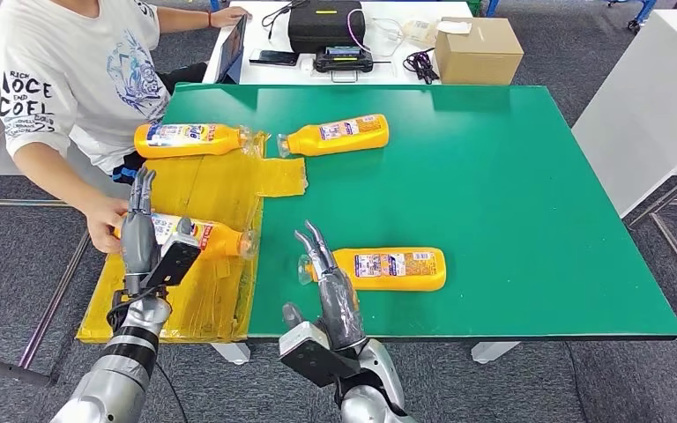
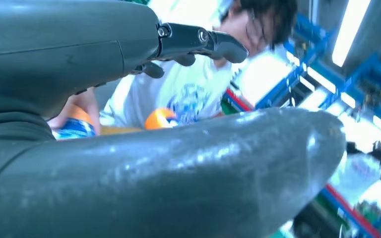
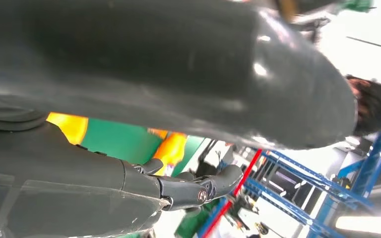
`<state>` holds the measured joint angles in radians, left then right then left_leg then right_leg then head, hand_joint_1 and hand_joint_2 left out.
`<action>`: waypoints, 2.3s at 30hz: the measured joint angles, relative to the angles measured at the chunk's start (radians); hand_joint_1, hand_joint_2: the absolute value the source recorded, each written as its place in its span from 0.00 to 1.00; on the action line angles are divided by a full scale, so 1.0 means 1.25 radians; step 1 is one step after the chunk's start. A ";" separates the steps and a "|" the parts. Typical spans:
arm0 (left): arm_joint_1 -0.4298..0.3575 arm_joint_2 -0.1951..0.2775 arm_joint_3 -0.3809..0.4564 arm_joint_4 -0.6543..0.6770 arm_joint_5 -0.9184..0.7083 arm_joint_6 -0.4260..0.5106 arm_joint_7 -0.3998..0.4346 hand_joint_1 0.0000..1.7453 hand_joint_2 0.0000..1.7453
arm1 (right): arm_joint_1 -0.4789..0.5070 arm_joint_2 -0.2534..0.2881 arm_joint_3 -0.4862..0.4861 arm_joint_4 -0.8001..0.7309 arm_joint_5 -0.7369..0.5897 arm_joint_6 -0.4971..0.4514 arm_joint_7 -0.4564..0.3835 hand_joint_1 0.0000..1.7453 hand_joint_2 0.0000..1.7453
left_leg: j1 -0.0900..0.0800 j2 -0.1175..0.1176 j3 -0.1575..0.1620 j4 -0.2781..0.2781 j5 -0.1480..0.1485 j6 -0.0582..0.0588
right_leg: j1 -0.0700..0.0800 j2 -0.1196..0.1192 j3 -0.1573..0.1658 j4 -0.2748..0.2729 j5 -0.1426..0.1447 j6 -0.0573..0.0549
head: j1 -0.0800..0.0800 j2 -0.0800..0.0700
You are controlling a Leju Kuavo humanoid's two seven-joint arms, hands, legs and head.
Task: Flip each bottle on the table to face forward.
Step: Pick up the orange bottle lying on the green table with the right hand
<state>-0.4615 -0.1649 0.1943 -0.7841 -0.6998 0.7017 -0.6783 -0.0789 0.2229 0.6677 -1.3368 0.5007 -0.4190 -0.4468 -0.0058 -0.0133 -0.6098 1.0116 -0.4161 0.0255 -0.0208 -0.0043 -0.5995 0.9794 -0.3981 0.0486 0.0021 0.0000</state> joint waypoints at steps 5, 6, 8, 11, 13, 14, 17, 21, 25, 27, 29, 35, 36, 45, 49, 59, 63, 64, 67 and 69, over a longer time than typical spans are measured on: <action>0.040 -0.033 0.043 -0.119 0.019 0.001 -0.001 0.00 1.00 | -0.003 -0.002 0.001 0.000 0.087 -0.015 0.051 0.00 1.00 | 0.000 0.000 -0.003 0.000 0.000 0.000 | 0.000 0.000 -0.003 0.000 0.000 0.000 | 0.000 0.000; 0.048 -0.037 0.046 -0.138 0.035 0.001 -0.001 0.00 1.00 | -0.004 -0.004 0.001 -0.001 0.110 -0.017 0.067 0.00 1.00 | 0.000 0.000 -0.003 0.000 0.000 0.000 | 0.000 0.000 -0.003 0.000 0.000 0.000 | 0.000 0.000; 0.066 -0.041 0.047 -0.179 0.081 0.001 -0.001 0.00 1.00 | -0.006 -0.012 -0.003 -0.001 0.168 -0.023 0.104 0.00 1.00 | 0.000 0.000 -0.003 0.000 0.000 0.000 | 0.000 0.000 -0.004 0.000 0.000 0.000 | 0.000 0.000; 0.095 -0.043 0.046 -0.230 0.164 0.001 -0.001 0.00 1.00 | -0.016 -0.035 -0.024 -0.002 0.252 -0.022 0.175 0.00 1.00 | 0.000 0.000 -0.003 0.000 0.000 0.000 | 0.000 0.000 -0.004 0.000 0.000 0.000 | 0.000 0.000; 0.112 -0.043 0.042 -0.244 0.182 0.001 -0.001 0.00 1.00 | -0.031 -0.056 -0.046 -0.002 0.323 -0.014 0.240 0.00 1.00 | 0.000 0.000 -0.004 0.000 0.000 0.000 | 0.000 0.000 -0.004 0.000 0.000 0.000 | 0.000 0.000; 0.121 -0.043 0.040 -0.246 0.176 0.000 -0.001 0.00 1.00 | -0.043 -0.067 -0.059 -0.001 0.350 -0.005 0.270 0.00 1.00 | -0.001 0.000 -0.004 0.000 0.000 0.000 | 0.000 0.000 -0.004 0.000 0.000 0.000 | 0.000 0.000; 0.143 -0.043 0.028 -0.244 0.159 0.000 -0.001 0.00 1.00 | -0.087 -0.096 -0.104 0.008 0.364 0.040 0.315 0.00 1.00 | -0.001 0.000 -0.004 0.000 0.000 0.000 | -0.001 0.000 -0.004 0.000 0.001 0.001 | 0.000 0.000; 0.159 -0.043 0.018 -0.240 0.159 0.000 -0.001 0.00 1.00 | -0.126 -0.115 -0.147 0.019 0.357 0.070 0.325 0.00 1.00 | -0.001 0.000 -0.004 0.000 0.000 0.001 | -0.001 0.000 -0.004 0.000 0.001 0.001 | 0.000 0.000; 0.161 -0.041 0.006 -0.219 0.188 -0.001 -0.001 0.00 1.00 | -0.153 -0.127 -0.168 0.035 0.353 0.108 0.346 0.00 1.00 | -0.001 0.000 -0.004 0.000 0.000 0.001 | 0.000 0.000 -0.004 0.000 0.001 0.001 | 0.000 0.000; 0.164 -0.040 -0.006 -0.196 0.194 -0.001 -0.001 0.00 1.00 | -0.172 -0.135 -0.179 0.049 0.343 0.135 0.353 0.00 1.00 | -0.001 0.000 -0.004 0.000 0.000 0.001 | 0.000 0.000 -0.004 0.000 0.001 0.001 | 0.000 0.000; 0.169 -0.039 -0.017 -0.173 0.194 -0.001 -0.001 0.00 1.00 | -0.190 -0.141 -0.191 0.062 0.321 0.162 0.350 0.00 1.00 | -0.001 0.000 -0.004 0.000 0.000 0.001 | 0.000 0.000 -0.005 0.000 0.001 0.001 | 0.000 0.000; 0.175 -0.037 -0.036 -0.133 0.192 -0.001 -0.001 0.00 1.00 | -0.217 -0.150 -0.205 0.095 0.283 0.219 0.349 0.00 1.00 | -0.001 0.000 -0.005 0.000 0.000 0.001 | -0.001 0.000 -0.005 0.000 0.001 0.001 | 0.000 0.000; 0.175 -0.037 -0.039 -0.126 0.189 -0.001 -0.001 0.00 1.00 | -0.224 -0.151 -0.205 0.108 0.261 0.245 0.346 0.00 1.00 | -0.001 0.000 -0.005 0.000 0.000 0.001 | 0.000 0.000 -0.005 0.000 0.001 0.001 | 0.000 0.000; 0.162 -0.034 -0.061 -0.075 0.085 0.000 -0.001 0.00 1.00 | -0.301 -0.182 -0.188 0.296 0.077 0.412 0.279 0.00 1.00 | -0.001 0.000 -0.005 0.000 0.000 0.001 | 0.000 0.000 -0.005 0.000 0.001 0.002 | 0.000 0.000; 0.164 -0.039 -0.061 -0.075 -0.009 0.000 -0.001 0.00 1.00 | -0.327 -0.207 -0.156 0.325 0.017 0.466 0.270 0.00 1.00 | -0.001 0.000 -0.005 0.000 0.000 0.001 | -0.001 0.000 -0.005 0.000 0.001 0.002 | 0.000 0.000; 0.163 -0.050 -0.060 -0.073 -0.028 0.000 -0.001 0.00 1.00 | -0.360 -0.272 -0.085 0.339 -0.059 0.517 0.271 0.00 1.00 | -0.001 -0.001 -0.005 0.001 0.000 0.001 | -0.001 0.000 -0.005 0.000 0.001 0.002 | 0.000 0.000; 0.160 -0.051 -0.059 -0.066 -0.021 0.000 -0.001 0.00 1.00 | -0.369 -0.298 -0.060 0.339 -0.075 0.534 0.275 0.00 1.00 | -0.001 -0.001 -0.005 0.001 0.000 0.001 | -0.001 0.000 -0.005 0.000 0.001 0.002 | 0.000 0.000; 0.160 -0.051 -0.059 -0.064 -0.020 0.000 -0.001 0.00 1.00 | -0.370 -0.303 -0.055 0.338 -0.077 0.536 0.275 0.00 1.00 | -0.001 -0.001 -0.005 0.001 0.000 0.001 | -0.001 0.000 -0.005 0.000 0.001 0.002 | 0.000 0.000; 0.157 -0.052 -0.059 -0.057 -0.015 0.000 -0.001 0.00 1.00 | -0.376 -0.317 -0.042 0.337 -0.081 0.541 0.276 0.00 1.00 | -0.001 -0.001 -0.005 0.001 0.000 0.001 | -0.001 0.000 -0.005 0.000 0.001 0.002 | -0.001 0.000; 0.153 -0.052 -0.060 -0.048 -0.006 0.000 -0.001 0.00 1.00 | -0.380 -0.331 -0.030 0.332 -0.085 0.550 0.279 0.00 1.00 | -0.001 -0.001 -0.005 0.001 0.000 0.001 | -0.001 0.000 -0.005 0.000 0.001 0.002 | 0.000 0.000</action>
<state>-0.2701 -0.2304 0.1193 -0.8447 -0.7068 0.7014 -0.6794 -0.5544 -0.1906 0.6308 -0.9214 0.3944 0.2681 -0.0982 -0.0069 -0.0142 -0.6163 1.0126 -0.4156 0.0265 -0.0215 -0.0045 -0.6056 0.9790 -0.3964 0.0509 0.0015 0.0000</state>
